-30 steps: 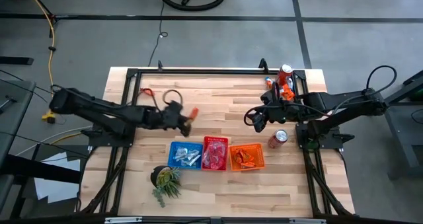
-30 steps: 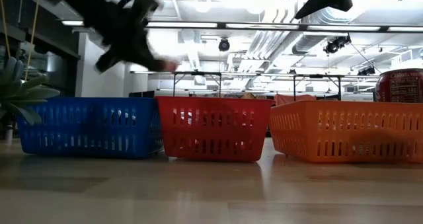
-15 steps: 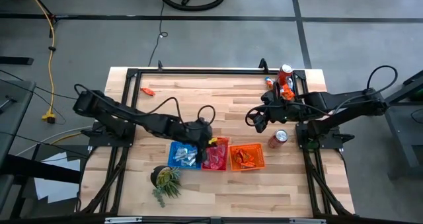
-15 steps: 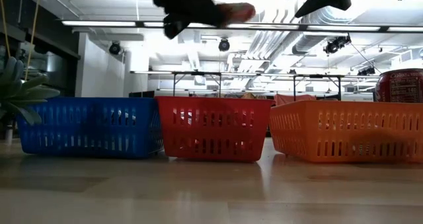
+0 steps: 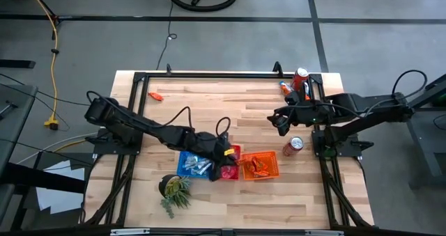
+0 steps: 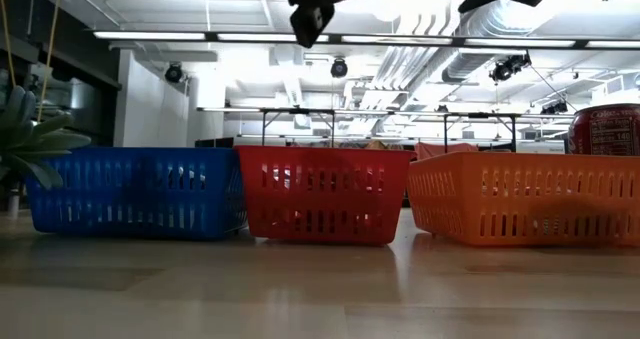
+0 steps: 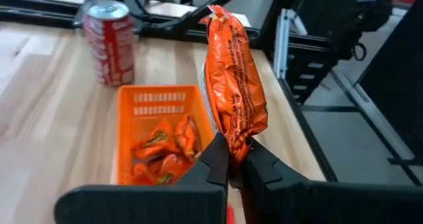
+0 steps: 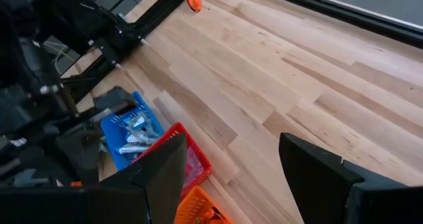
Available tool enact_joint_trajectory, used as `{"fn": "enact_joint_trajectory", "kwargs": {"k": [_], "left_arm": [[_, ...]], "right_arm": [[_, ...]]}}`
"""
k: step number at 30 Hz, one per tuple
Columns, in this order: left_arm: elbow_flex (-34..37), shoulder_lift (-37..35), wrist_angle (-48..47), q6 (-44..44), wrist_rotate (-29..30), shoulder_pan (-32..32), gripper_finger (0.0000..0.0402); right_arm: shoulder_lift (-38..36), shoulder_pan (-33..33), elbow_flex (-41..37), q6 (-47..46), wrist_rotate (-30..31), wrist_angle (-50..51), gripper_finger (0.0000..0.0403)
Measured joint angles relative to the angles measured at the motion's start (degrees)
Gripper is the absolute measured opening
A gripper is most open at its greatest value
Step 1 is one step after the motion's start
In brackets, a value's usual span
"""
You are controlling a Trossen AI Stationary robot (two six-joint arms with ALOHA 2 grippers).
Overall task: Sort candy
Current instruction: Put the orange candy pack into the orange bin
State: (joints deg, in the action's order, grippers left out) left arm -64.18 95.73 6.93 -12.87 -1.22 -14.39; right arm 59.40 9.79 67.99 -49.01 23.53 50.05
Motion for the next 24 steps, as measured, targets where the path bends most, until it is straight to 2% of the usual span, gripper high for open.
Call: {"fn": "enact_joint_trajectory", "kwargs": {"k": [4, 11, 15, 19, 24], "left_arm": [[0.00, 0.43, 0.65, 1.07, 0.00, -0.99, 0.0000], [-0.02, 0.43, 5.48, 9.32, 0.52, -1.86, 0.0000], [-0.22, 3.16, 8.43, 10.61, 1.58, -1.97, 0.0000], [-4.88, 8.46, 6.05, 11.56, 4.20, -2.19, 0.0000], [-14.59, 17.91, 2.20, 10.34, 8.46, -2.19, 0.0000]], "right_arm": [[-0.23, 0.01, 0.00, -0.20, 0.02, -0.05, 0.0236], [-0.25, 0.01, 0.00, -1.42, 0.06, 1.14, 0.0236], [-0.25, 0.00, 0.00, -2.08, 0.69, 1.87, 0.0236], [-0.24, 0.00, 0.00, -1.97, 0.79, 2.63, 0.0236], [-0.23, 0.00, 0.00, -1.92, 0.81, 4.45, 0.0236]]}}
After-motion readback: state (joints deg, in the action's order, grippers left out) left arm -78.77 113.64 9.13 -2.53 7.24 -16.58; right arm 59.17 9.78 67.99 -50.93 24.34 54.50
